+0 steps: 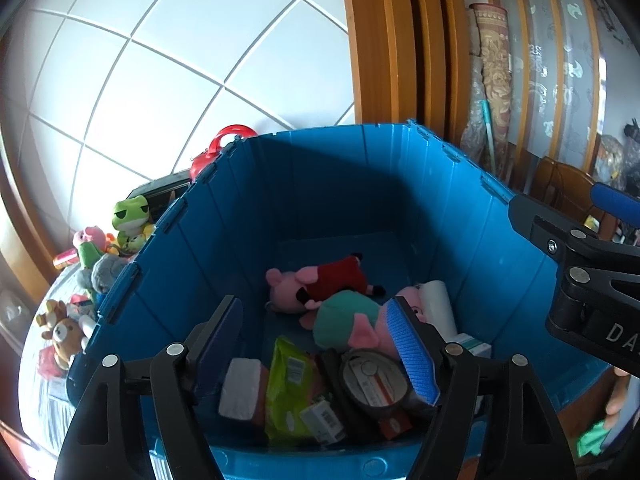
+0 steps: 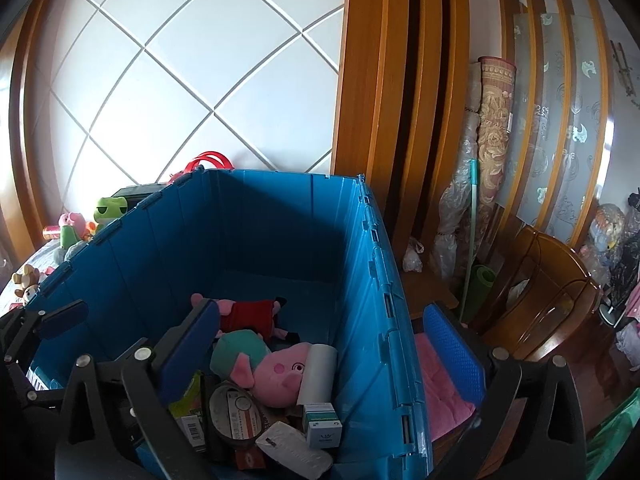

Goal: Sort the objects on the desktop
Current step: 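Move both open grippers back from the bin to the pile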

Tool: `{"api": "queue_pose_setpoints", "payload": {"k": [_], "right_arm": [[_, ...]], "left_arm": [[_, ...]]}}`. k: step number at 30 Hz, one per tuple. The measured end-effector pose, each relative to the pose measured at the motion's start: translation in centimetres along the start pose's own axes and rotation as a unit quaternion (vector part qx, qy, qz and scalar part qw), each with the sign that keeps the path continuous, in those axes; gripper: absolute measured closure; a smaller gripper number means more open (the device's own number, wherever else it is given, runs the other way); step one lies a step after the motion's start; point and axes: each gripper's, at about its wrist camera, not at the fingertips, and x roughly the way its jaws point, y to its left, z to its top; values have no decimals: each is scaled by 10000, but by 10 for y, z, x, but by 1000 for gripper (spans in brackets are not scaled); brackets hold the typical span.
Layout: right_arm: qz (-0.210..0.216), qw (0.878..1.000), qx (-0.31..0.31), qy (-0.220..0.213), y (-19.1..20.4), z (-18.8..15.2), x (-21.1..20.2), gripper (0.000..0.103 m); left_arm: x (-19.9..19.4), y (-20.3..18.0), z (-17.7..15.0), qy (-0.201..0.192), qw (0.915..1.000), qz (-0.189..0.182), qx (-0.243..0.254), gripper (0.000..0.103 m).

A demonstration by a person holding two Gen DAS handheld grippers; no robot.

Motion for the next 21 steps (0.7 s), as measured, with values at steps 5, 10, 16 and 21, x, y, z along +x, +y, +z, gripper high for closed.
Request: {"api": "queue_pose_setpoints", "payload": {"k": [5, 10, 16, 21], "right_arm": [[20, 10000, 23, 19, 3, 0, -1, 0], [73, 10000, 18, -5, 13, 3, -1, 0], [176, 9998, -99, -94, 40, 12, -2, 0], [331, 9989, -262, -185, 74, 22, -2, 0]], "left_arm": [[-3, 8, -1, -12, 10000, 61, -40, 28], [-9, 24, 1, -107, 9997, 162, -138, 28], [-19, 54, 2, -253, 9989, 295, -267, 28], [-28, 92, 0, -407, 9969, 492, -461, 28]]}}
